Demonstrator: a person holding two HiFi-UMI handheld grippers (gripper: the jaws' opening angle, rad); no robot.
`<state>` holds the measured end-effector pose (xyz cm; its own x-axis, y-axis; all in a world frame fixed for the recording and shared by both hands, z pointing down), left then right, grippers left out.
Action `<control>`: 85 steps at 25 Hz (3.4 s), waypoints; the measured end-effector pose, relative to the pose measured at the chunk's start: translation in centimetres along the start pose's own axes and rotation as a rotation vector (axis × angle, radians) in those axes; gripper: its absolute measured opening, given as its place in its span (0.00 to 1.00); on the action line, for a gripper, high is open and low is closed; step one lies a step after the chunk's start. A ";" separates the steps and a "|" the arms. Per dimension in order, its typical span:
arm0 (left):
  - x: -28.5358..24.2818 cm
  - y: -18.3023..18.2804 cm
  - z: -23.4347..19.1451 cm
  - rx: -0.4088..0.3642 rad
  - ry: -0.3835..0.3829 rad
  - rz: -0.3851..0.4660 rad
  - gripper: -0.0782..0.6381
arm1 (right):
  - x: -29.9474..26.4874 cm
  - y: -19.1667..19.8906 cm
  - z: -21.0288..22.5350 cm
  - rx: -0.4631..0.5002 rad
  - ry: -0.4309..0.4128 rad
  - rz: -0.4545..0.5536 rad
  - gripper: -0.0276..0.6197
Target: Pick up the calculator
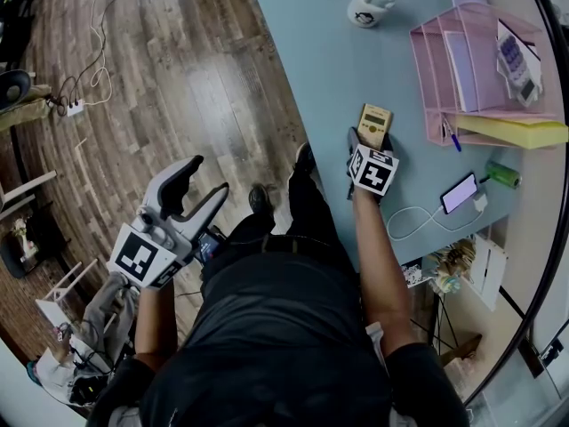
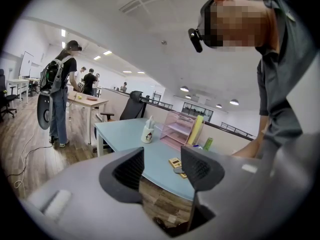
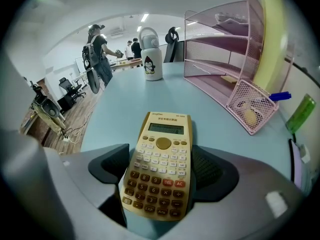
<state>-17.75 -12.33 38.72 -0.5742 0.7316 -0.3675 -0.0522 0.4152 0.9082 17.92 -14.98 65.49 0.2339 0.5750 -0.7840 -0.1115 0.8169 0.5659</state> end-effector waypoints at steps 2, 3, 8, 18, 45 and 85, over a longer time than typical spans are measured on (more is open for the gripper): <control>0.1 0.0 0.0 -0.003 0.002 -0.001 0.49 | 0.0 0.0 0.0 0.002 0.001 0.002 0.64; 0.2 0.0 0.0 -0.004 0.002 0.004 0.49 | 0.0 0.0 0.0 0.002 0.002 0.002 0.64; 0.6 -0.2 -0.1 -0.003 -0.002 0.013 0.49 | 0.1 0.0 -0.1 -0.007 0.002 0.009 0.63; 1.6 0.6 -0.2 -0.016 -0.015 -0.065 0.49 | 1.2 0.0 0.0 -0.064 -0.036 0.057 0.55; 3.0 1.3 0.2 -0.019 -0.014 -0.064 0.49 | 0.6 0.0 -0.3 -0.022 -0.002 0.121 0.59; -9.8 5.5 3.3 -0.037 0.209 -0.155 0.49 | 3.4 -1.3 1.4 -0.182 -0.261 0.208 0.32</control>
<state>-9.68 -15.42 46.69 -0.7133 0.5316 -0.4567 -0.1804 0.4904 0.8526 20.17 -14.15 62.49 0.4242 0.7176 -0.5524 -0.3465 0.6922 0.6331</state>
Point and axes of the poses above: the fingertips, and each gripper's own axes: x backward along the fingers, z to its right, y out of its underside, the point moved 5 cm from there along x, backward along the fingers, and after that the axes turned 15 degrees about -y, right-handed, at the moved point
